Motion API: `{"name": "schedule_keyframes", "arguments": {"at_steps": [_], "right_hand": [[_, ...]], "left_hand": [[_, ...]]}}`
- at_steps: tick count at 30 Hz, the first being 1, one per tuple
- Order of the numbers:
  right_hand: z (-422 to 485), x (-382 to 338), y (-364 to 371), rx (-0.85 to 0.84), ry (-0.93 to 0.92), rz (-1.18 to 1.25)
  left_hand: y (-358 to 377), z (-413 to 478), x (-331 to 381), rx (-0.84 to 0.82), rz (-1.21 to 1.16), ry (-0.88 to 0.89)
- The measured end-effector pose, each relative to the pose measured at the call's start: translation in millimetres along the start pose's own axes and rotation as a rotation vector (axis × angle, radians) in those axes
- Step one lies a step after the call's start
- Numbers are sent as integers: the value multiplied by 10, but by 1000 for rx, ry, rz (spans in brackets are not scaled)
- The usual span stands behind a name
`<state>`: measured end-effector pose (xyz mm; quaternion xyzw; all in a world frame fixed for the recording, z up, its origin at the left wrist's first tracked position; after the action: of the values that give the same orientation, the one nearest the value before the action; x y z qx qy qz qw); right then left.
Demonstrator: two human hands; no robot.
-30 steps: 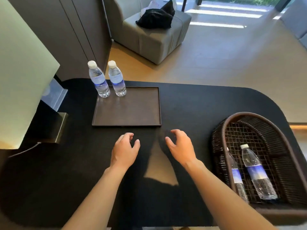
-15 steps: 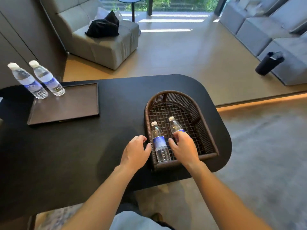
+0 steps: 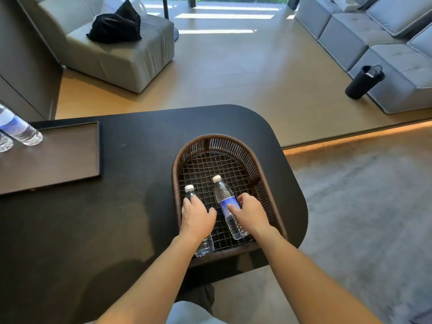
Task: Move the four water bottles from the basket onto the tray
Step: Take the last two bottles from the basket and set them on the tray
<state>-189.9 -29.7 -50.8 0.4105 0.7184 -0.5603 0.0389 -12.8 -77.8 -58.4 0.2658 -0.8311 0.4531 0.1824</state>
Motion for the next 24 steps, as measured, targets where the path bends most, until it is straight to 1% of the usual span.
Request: {"name": "schedule_keyframes", "arguments": {"at_steps": [2,4,7,9,12,15,20,24], "right_hand": [[161,29,79,-31,23,1],[305,29,145,-48,27,-25],[470,58,189,-66,41,-38],[545,119,191,-95,50,-32],[620,231,185,-136,48,33],[691,322,139,-142,49,79],[798,282,144,-178,61,139],[885,168,219,-195,76,113]], "left_hand": [[96,121,11,-18,7,-83],[157,227,44,-15,55,-121],[189,340,112,41,165,-109],[218,404,137,47,195,-92],[275,521,86,-16,158,-124],[323,605,32,-79,94,-148],[312,699,-31,-118,34,-176],[305,753,-40,-145,4,-176]]}}
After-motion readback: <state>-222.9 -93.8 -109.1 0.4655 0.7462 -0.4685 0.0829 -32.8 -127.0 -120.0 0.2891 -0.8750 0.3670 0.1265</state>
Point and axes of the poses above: each hand's wrist, its own z-axis towards the middle knuckle, its own y-axis out of the palm, x = y × z, the point moved 6 cm from there along z, towards the middle knuckle, and after that the axes turned 3 degrees about -y, right-handed, at the moved point
